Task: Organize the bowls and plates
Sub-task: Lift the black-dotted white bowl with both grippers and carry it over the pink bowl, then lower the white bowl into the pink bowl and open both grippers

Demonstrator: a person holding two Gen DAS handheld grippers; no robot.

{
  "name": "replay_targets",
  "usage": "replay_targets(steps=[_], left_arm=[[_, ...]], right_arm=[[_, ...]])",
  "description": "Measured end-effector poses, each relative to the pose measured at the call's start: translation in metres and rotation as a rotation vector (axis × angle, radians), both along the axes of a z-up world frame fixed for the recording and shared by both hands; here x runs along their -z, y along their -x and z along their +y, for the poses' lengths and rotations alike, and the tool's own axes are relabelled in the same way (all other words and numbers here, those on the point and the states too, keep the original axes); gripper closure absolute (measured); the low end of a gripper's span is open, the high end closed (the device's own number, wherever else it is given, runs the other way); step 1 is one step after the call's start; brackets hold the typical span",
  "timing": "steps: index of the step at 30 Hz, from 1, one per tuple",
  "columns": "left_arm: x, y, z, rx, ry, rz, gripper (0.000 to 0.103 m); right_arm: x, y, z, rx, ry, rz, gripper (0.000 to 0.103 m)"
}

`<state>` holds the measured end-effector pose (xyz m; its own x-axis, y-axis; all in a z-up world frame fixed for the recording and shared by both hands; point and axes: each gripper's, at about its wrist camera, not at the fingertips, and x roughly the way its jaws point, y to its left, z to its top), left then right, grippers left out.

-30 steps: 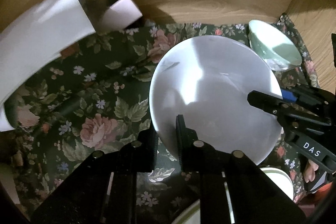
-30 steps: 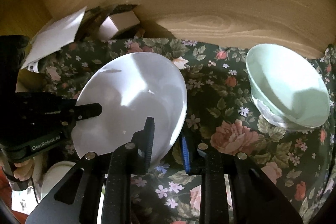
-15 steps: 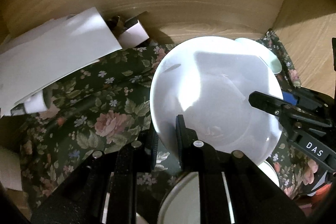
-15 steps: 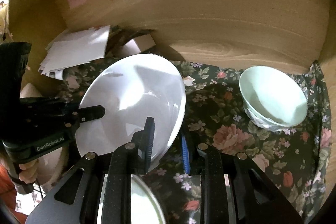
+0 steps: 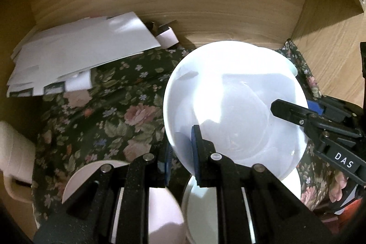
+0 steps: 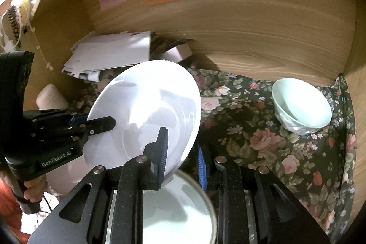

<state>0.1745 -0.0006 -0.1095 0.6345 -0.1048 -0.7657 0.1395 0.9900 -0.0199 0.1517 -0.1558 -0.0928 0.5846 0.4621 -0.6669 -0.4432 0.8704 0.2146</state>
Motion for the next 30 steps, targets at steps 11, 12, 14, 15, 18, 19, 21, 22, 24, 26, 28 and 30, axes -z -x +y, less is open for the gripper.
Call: replay_targets(steps=[11,12,14,15,18,19,21,22,24,26,28,30], left_arm=[[-0.006,0.047,0.035,-0.059,0.005,-0.038,0.088],[-0.007,0.050,0.037,-0.064,0.005,-0.041,0.088],[-0.007,0.059,0.046,-0.080,0.005,-0.046,0.088],[-0.007,0.062,0.049,-0.085,0.006,-0.047,0.088],[-0.007,0.074,0.062,-0.109,0.007,-0.047,0.088],[-0.006,0.077,0.066,-0.115,0.006,-0.047,0.088],[-0.006,0.084,0.073,-0.129,0.005,-0.048,0.088],[-0.006,0.088,0.078,-0.137,0.004,-0.048,0.088],[-0.004,0.094,0.085,-0.151,0.003,-0.047,0.088],[-0.002,0.102,0.093,-0.166,0.003,-0.045,0.088],[0.001,0.109,0.100,-0.180,0.004,-0.042,0.088],[0.004,0.114,0.106,-0.194,0.003,-0.038,0.088]], right_arm=[[-0.006,0.030,0.030,-0.058,-0.003,-0.033,0.082],[-0.006,0.032,0.032,-0.062,-0.003,-0.034,0.082],[-0.006,0.036,0.040,-0.079,-0.005,-0.037,0.082],[-0.006,0.038,0.043,-0.084,-0.005,-0.038,0.082],[-0.004,0.044,0.055,-0.109,-0.010,-0.036,0.082],[-0.003,0.045,0.059,-0.117,-0.013,-0.035,0.082],[-0.002,0.049,0.065,-0.129,-0.017,-0.031,0.082],[-0.001,0.050,0.070,-0.139,-0.019,-0.029,0.082],[0.001,0.052,0.077,-0.156,-0.021,-0.023,0.082],[0.004,0.055,0.084,-0.171,-0.022,-0.018,0.082],[0.007,0.057,0.090,-0.186,-0.027,-0.013,0.082],[0.009,0.058,0.095,-0.197,-0.031,-0.007,0.082]])
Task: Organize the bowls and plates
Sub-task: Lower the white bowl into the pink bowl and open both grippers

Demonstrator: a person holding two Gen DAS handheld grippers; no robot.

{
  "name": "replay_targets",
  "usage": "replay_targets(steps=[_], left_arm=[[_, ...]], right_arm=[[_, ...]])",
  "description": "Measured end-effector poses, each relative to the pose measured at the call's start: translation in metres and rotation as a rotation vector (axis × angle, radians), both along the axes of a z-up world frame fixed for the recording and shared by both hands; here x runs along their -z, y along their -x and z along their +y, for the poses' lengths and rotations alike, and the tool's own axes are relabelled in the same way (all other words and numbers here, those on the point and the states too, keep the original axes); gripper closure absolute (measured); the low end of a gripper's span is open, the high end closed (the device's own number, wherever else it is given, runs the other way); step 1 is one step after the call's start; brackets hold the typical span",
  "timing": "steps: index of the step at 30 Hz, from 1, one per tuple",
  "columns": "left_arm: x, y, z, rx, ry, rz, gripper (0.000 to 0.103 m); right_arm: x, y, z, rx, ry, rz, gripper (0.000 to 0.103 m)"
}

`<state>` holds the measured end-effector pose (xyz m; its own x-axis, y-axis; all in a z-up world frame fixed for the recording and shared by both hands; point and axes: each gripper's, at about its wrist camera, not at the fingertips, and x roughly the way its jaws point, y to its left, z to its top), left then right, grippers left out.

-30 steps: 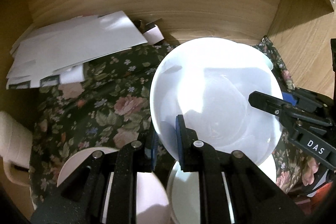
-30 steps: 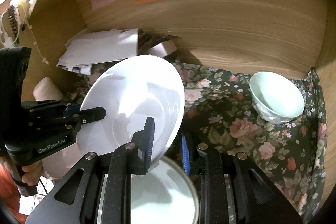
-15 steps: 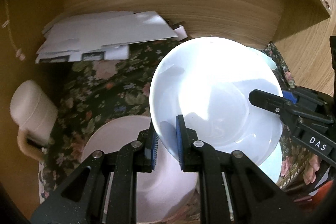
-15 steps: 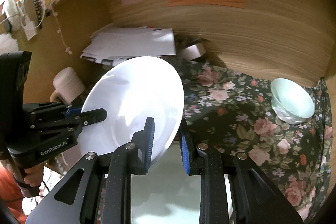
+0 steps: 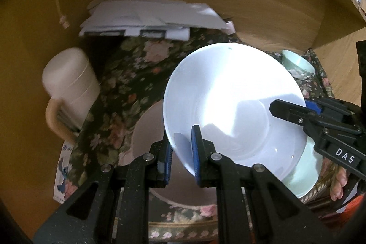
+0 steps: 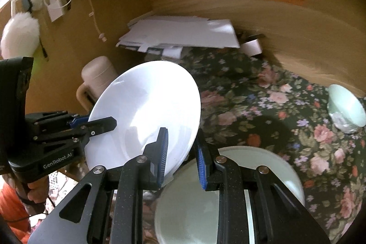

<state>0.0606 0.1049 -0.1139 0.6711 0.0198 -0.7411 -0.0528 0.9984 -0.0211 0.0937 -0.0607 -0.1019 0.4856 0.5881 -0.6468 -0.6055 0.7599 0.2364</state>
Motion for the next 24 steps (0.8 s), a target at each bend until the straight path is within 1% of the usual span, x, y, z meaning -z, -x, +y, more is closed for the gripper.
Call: replay_targets(steps=[5,12,20,24], left_arm=[[0.010,0.009,0.015,-0.028,0.011,0.023,0.088],[0.023,0.013,0.025,-0.044,0.021,0.050,0.088],[0.028,0.012,0.028,-0.044,0.014,0.050,0.088],[0.030,0.008,0.028,-0.041,0.012,0.056,0.088]], right_arm=[[0.010,0.004,0.016,-0.033,0.008,0.022,0.082],[0.023,0.005,0.030,-0.054,0.027,0.058,0.082],[0.037,0.000,0.039,-0.057,0.057,0.085,0.082],[0.041,-0.002,0.041,-0.056,0.076,0.085,0.082]])
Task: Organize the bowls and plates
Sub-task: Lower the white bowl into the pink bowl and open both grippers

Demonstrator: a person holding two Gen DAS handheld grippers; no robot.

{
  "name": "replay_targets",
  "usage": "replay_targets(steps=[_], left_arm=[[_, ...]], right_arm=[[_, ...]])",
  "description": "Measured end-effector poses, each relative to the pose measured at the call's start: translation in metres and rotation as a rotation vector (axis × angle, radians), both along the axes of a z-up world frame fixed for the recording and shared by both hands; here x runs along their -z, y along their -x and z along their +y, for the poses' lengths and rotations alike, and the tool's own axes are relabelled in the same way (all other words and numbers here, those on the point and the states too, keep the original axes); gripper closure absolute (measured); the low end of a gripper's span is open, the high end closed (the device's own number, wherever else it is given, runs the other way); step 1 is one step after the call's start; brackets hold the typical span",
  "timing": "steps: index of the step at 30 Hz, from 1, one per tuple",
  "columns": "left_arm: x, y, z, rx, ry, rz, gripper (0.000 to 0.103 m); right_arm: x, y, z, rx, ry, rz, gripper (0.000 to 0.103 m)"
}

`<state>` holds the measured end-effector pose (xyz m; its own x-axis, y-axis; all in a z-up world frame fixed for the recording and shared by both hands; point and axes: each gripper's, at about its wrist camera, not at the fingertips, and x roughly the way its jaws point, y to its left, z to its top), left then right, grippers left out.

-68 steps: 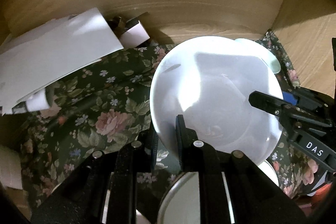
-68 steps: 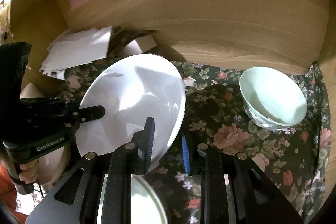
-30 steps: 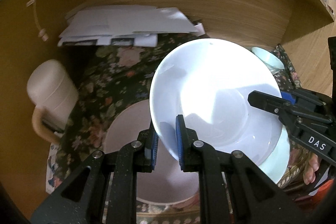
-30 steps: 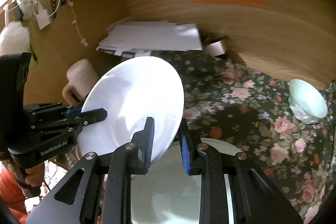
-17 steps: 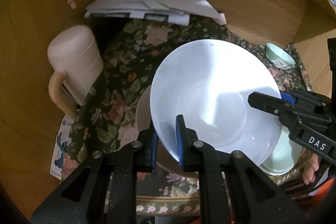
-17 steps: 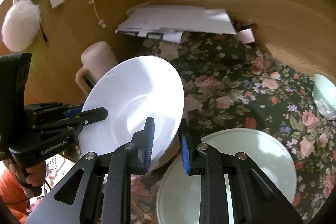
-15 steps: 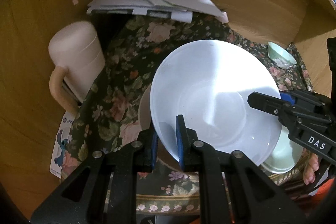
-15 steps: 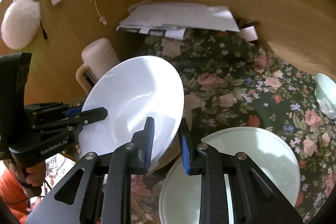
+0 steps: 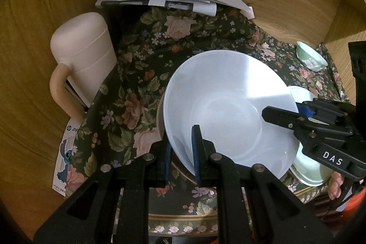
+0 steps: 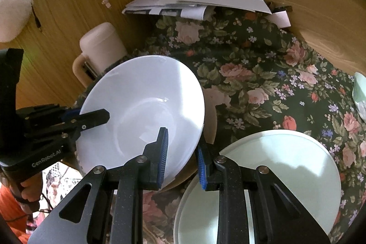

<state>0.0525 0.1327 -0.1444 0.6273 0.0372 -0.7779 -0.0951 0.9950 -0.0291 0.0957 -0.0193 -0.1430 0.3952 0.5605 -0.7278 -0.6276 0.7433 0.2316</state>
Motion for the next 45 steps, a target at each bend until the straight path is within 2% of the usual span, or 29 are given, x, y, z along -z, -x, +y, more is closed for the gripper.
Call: replay_targets(steps=[8,20,29,32,34,36,37,39,42,45], left_arm=[[0.007,-0.010,0.001,0.018,0.013,0.019,0.087],[0.012,-0.014,-0.005,0.027,-0.045,0.020,0.087],[0.011,-0.019,-0.010,0.028,-0.085,0.016,0.087],[0.011,-0.021,-0.012,0.038,-0.081,0.033,0.073],[0.010,-0.023,-0.015,0.050,-0.056,0.050,0.056],[0.010,-0.026,-0.019,0.047,-0.054,0.062,0.049],[0.009,-0.027,-0.022,0.039,-0.061,0.068,0.047],[0.008,-0.030,-0.025,0.025,-0.066,0.079,0.044],[0.006,-0.034,-0.025,0.006,-0.044,0.101,0.041],[0.004,-0.039,-0.021,-0.022,-0.012,0.126,0.041]], right_arm=[[-0.004,-0.001,0.002,-0.006,0.040,-0.027,0.079],[-0.011,0.000,0.003,-0.027,0.112,-0.047,0.075],[-0.009,-0.003,-0.002,-0.029,0.094,-0.057,0.075],[-0.008,-0.004,-0.003,-0.031,0.094,-0.053,0.075],[-0.009,-0.003,-0.006,-0.026,0.090,-0.053,0.075],[-0.010,-0.003,-0.010,-0.021,0.083,-0.055,0.071],[-0.013,-0.003,-0.014,-0.014,0.075,-0.060,0.070],[-0.017,-0.003,-0.020,-0.002,0.063,-0.070,0.060],[-0.025,-0.002,-0.032,0.023,0.038,-0.094,0.049],[-0.033,-0.003,-0.046,0.049,0.017,-0.113,0.045]])
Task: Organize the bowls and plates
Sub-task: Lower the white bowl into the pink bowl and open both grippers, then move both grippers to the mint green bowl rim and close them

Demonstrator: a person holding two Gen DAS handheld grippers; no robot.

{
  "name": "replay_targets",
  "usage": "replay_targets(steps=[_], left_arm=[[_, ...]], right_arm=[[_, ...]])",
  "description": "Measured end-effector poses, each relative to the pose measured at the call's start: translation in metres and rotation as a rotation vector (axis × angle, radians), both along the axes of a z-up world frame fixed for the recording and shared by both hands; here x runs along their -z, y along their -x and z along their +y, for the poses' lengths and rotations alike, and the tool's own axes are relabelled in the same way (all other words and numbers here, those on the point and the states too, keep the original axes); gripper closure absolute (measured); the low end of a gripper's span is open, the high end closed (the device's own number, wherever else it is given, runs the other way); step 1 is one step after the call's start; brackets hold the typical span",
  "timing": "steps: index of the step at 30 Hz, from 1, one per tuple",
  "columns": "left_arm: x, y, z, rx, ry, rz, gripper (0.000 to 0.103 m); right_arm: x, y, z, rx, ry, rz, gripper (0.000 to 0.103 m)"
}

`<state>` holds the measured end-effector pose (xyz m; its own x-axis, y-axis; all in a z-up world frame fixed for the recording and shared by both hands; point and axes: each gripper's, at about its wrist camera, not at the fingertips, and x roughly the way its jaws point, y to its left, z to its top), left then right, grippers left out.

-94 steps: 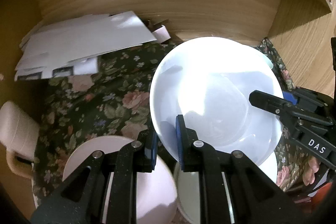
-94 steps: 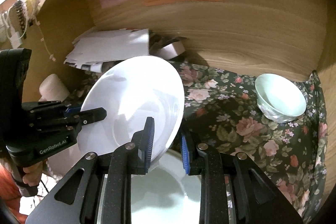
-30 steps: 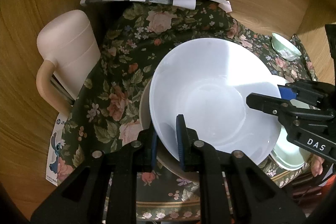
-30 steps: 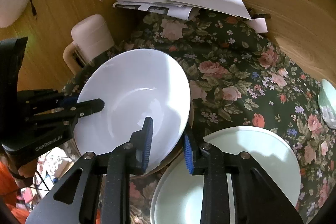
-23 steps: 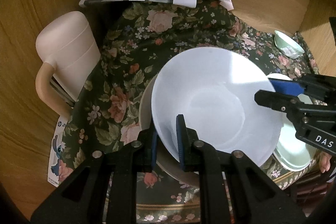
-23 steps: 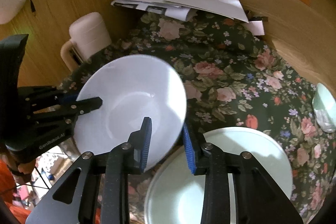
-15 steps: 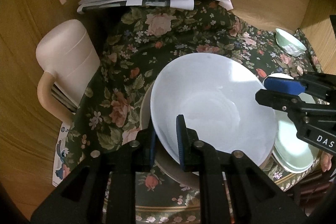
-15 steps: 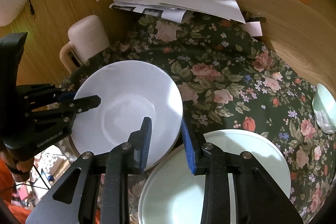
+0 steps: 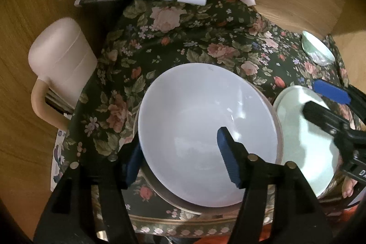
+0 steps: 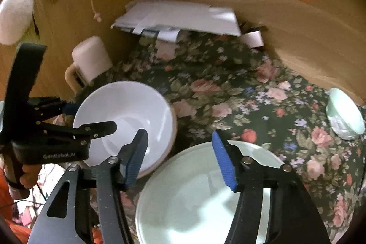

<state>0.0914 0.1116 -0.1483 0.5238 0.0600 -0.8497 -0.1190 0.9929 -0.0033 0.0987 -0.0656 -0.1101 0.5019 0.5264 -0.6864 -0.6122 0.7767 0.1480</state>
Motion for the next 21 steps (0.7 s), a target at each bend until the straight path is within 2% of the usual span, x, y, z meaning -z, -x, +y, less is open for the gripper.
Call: replay_targets(steps=[4,9,12,17,21], left_arm=[[-0.009,-0.001,0.003,-0.038,-0.007,-0.020,0.039],[-0.022,-0.004,-0.003,-0.027,-0.020,-0.040,0.035],[-0.034,-0.005,-0.014,-0.015,-0.037,-0.081,0.030],[-0.056,-0.011,-0.038,0.023,-0.026,-0.145,0.029],[-0.074,-0.014,-0.064,0.068,-0.018,-0.226,0.021]], right_arm=[[-0.005,-0.004,-0.020,0.033,-0.019,-0.017,0.044],[-0.009,-0.011,-0.048,0.085,-0.030,-0.035,0.044],[-0.011,-0.015,-0.069,0.128,-0.033,-0.045,0.044],[-0.018,-0.026,-0.107,0.218,-0.039,-0.067,0.043],[-0.023,-0.037,-0.138,0.298,-0.038,-0.079,0.043]])
